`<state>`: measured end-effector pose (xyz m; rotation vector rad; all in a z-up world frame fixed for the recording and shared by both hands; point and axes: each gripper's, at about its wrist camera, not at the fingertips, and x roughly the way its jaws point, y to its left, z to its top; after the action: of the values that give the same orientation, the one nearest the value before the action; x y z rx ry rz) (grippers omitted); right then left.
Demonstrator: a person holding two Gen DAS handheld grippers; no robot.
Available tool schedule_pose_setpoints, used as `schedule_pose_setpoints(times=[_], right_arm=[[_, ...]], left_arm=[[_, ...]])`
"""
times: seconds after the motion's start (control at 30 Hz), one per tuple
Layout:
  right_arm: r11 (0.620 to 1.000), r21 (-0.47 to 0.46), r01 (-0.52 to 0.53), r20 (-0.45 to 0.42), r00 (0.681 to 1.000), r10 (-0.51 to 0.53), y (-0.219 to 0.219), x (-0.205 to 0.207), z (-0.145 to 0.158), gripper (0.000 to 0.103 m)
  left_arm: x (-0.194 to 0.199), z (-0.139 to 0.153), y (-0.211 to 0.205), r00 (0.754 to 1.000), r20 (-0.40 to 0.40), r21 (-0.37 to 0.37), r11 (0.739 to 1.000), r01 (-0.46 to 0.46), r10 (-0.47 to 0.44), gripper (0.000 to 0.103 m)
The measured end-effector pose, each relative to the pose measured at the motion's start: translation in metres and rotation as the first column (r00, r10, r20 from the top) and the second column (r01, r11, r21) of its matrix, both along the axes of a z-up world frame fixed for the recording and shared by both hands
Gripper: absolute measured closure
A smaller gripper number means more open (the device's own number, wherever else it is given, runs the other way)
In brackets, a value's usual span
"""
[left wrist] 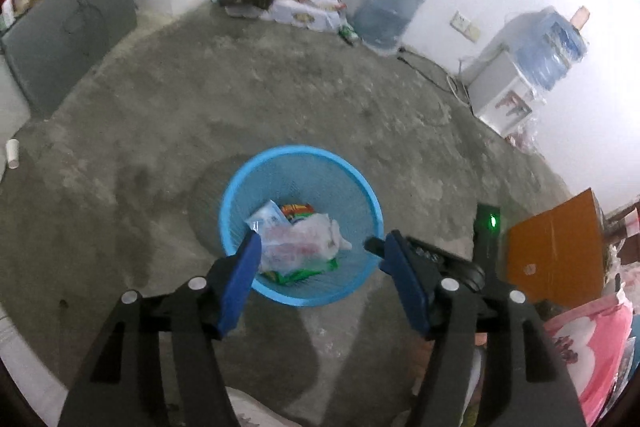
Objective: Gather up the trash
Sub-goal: 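Open both grippers to drop tissue and bag into the wastebasket, then move both open tools back over the table toward the white bottle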
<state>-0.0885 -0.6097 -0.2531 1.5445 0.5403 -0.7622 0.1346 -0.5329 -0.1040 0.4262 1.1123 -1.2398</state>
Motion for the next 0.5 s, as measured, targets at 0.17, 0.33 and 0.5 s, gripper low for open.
schedule_pose_setpoints(times=[0.17, 0.33, 0.5], right_arm=[[0.997, -0.076, -0.011, 0.019, 1.000, 0.012, 0.014, -0.008, 0.029, 0.047], [0.971, -0.207, -0.119, 0.051, 0.990, 0.133, 0.033, 0.003, 0.090, 0.039], [0.882, -0.365, -0.299, 0.076, 0.934, 0.348, 0.065, 0.033, 0.171, 0.034]], left_arm=[[0.011, 0.052, 0.045, 0.997, -0.008, -0.091, 0.993, -0.074, 0.074, 0.038], [0.005, 0.107, 0.112, 0.988, 0.013, -0.183, 0.972, -0.149, 0.154, 0.025], [-0.011, 0.143, 0.203, 0.968, 0.084, -0.230, 0.950, -0.213, 0.237, 0.019]])
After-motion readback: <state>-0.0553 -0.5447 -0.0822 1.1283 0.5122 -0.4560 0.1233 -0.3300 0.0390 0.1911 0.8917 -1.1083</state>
